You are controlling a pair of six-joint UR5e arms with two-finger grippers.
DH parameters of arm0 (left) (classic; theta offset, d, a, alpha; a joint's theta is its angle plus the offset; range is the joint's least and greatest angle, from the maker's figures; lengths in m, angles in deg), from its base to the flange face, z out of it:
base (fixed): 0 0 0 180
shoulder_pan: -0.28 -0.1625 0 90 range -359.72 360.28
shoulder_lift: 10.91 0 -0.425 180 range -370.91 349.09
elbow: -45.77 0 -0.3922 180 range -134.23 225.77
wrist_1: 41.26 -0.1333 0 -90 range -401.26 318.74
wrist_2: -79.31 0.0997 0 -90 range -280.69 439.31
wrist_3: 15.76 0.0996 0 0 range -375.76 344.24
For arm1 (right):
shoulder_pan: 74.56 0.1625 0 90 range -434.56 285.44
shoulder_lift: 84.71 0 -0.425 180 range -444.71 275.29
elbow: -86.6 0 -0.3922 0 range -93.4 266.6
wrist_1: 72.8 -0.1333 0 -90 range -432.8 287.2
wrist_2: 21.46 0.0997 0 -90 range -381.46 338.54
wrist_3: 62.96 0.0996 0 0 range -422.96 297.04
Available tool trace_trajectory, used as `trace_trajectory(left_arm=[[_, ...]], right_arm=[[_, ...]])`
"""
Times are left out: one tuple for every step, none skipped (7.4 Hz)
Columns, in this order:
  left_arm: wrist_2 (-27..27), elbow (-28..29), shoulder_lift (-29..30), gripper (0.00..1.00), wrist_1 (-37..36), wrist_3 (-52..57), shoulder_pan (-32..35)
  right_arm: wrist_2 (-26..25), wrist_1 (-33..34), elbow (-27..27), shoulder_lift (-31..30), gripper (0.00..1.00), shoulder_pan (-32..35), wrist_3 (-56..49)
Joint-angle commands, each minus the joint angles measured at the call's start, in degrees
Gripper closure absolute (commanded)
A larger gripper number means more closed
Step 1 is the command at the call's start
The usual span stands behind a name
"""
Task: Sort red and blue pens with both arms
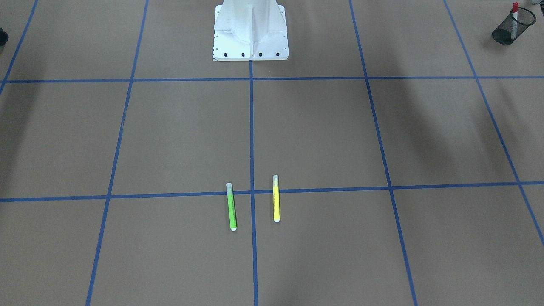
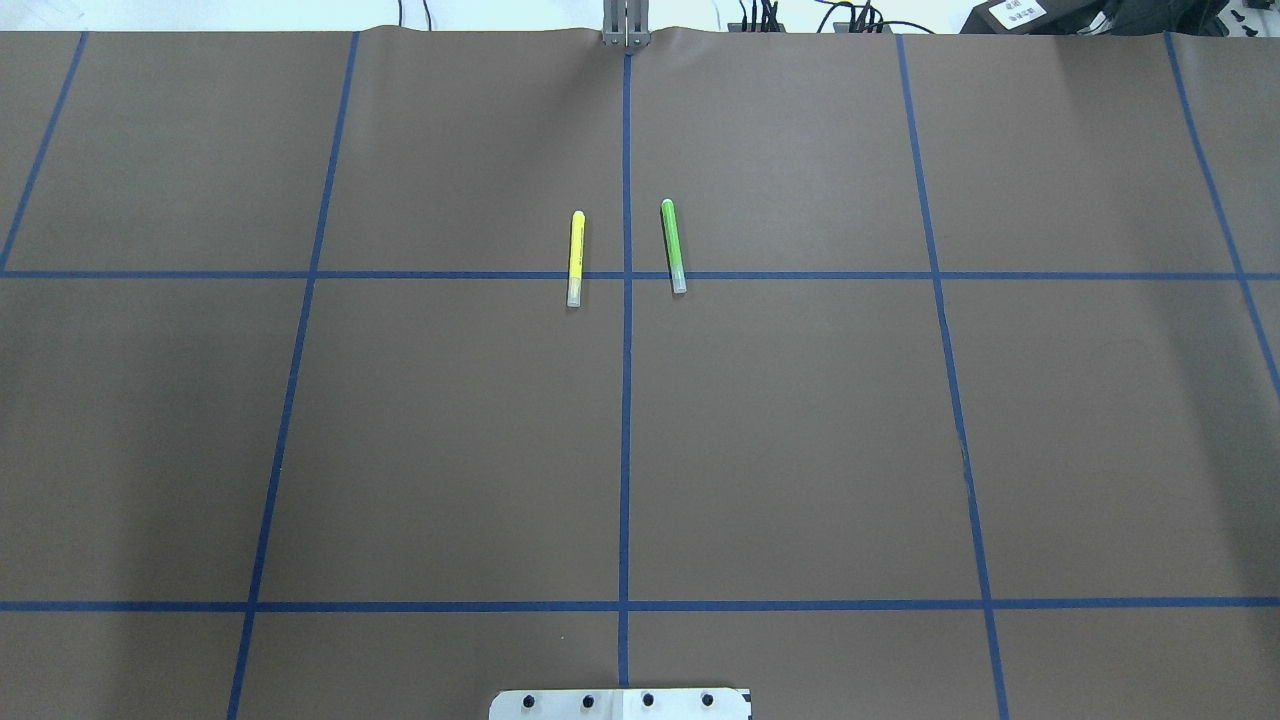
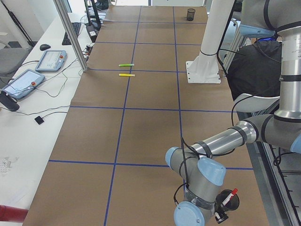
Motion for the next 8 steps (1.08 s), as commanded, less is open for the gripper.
trace_trajectory(left_arm=[[-3.71, -0.46, 9.48, 0.0, -0.33, -0.03, -0.22], [-5.21, -2.12, 10.83, 0.0, -0.25, -0.03, -1.27], [-8.0, -6.23, 10.93, 0.0, -0.33, -0.37, -3.19], [-9.16, -9.14, 10.93, 0.0, 0.02, -0.38, -4.86], [-9.18, -12.56, 10.84, 0.0, 2.11, 0.06, -5.66], [-9.18, -13.12, 10.93, 0.0, 4.91, -0.11, -6.19], [-9.26, -13.12, 10.93, 0.0, 6.33, -0.2, -6.89], [-9.26, -13.38, 10.93, 0.0, 6.43, -0.2, -6.99]], right_arm=[[-0.54, 1.31, 0.02, -4.01, 1.0, 0.5, -0.47], [-1.59, 2.44, 0.11, -5.16, 1.0, 0.76, -0.47], [-2.38, 4.54, 0.81, -5.95, 1.0, 1.19, -1.69], [-3.0, 4.65, 2.21, -7.53, 1.0, 1.46, -3.44], [-2.92, 4.21, 4.48, -9.46, 1.0, 1.46, -3.72], [-2.83, 4.04, 7.2, -9.65, 1.0, 1.46, -3.72], [-2.83, 4.03, 9.67, -9.57, 1.0, 1.46, -3.64], [-2.65, 3.95, 12.82, -9.13, 1.0, 1.46, -3.46]])
